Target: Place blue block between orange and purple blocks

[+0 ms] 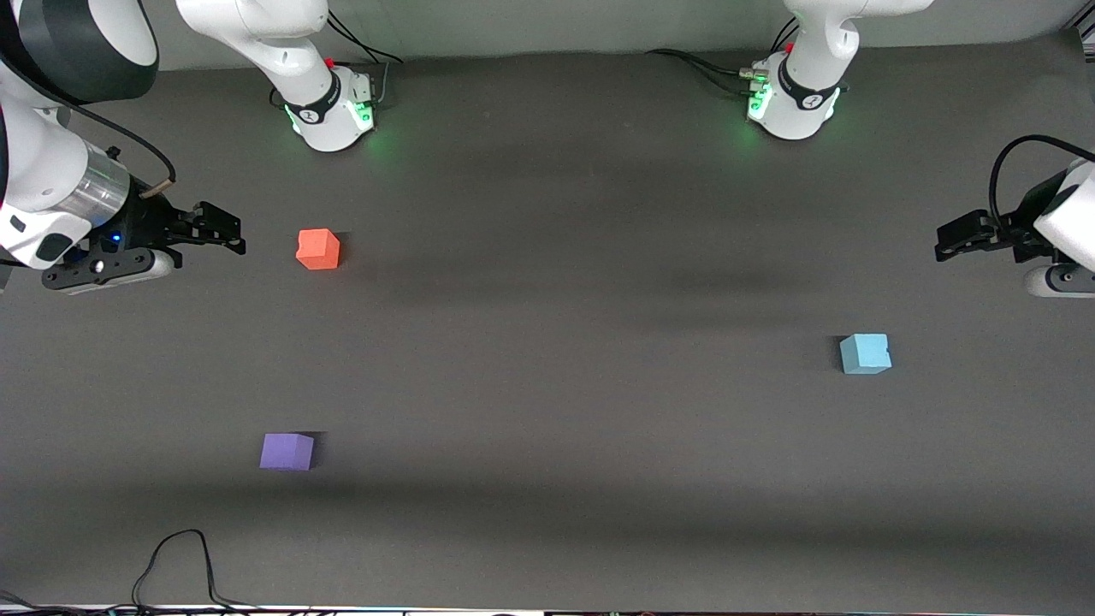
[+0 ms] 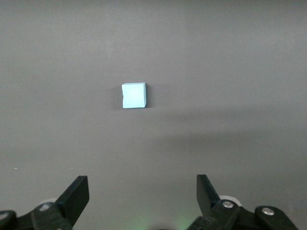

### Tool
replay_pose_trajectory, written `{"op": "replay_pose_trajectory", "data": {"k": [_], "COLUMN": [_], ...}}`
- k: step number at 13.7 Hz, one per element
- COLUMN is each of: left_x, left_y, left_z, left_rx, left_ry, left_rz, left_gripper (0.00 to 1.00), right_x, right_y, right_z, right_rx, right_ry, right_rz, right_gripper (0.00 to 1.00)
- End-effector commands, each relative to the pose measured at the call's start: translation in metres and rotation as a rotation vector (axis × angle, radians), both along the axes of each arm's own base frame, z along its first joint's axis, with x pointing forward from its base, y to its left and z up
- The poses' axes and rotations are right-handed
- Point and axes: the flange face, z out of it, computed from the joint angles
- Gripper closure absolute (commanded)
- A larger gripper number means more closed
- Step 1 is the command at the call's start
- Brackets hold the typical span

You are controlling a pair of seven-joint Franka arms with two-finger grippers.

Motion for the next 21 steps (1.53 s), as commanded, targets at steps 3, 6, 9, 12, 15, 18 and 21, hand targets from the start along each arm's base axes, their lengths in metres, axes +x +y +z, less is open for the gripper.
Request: {"op": "replay_pose_trajectory", "data": {"k": [3, 6, 9, 12, 15, 18, 21], "left_x": [-0.055, -0.056, -0.045, -0.025, -0.022, -0.01, -0.001], "left_y": [0.045, 0.041, 0.041, 0.042, 0.043, 0.044, 0.044], "left_z": [0.004, -0.014, -0.058, -0.135, -0.209, -0.267, -0.314], "left_rx": [-0.001, 0.0, 0.001, 0.001, 0.005, 0.01, 0.014], "left_ry": [-0.046, -0.06, -0.061, -0.033, -0.068, -0.091, -0.115], "left_rz": [-0.035, -0.043, -0.046, -0.048, -0.051, -0.054, -0.058], "left_gripper": [0.0, 0.0, 0.0, 0.0, 0.0, 0.0, 0.0], "right_x": [0.0, -0.001, -0.001, 0.0, -0.002, -0.002, -0.002], "right_y": [0.002, 0.005, 0.006, 0.006, 0.005, 0.004, 0.004], "right_z": [0.0, 0.001, 0.001, 0.001, 0.001, 0.001, 0.001], "right_rx": [0.004, 0.004, 0.004, 0.004, 0.003, 0.003, 0.003], "right_ry": [0.0, -0.001, -0.001, -0.001, 0.002, 0.002, 0.005], "right_rz": [0.025, 0.03, 0.03, 0.03, 0.03, 0.029, 0.029], "right_gripper": [0.0, 0.0, 0.0, 0.0, 0.0, 0.0, 0.0]}}
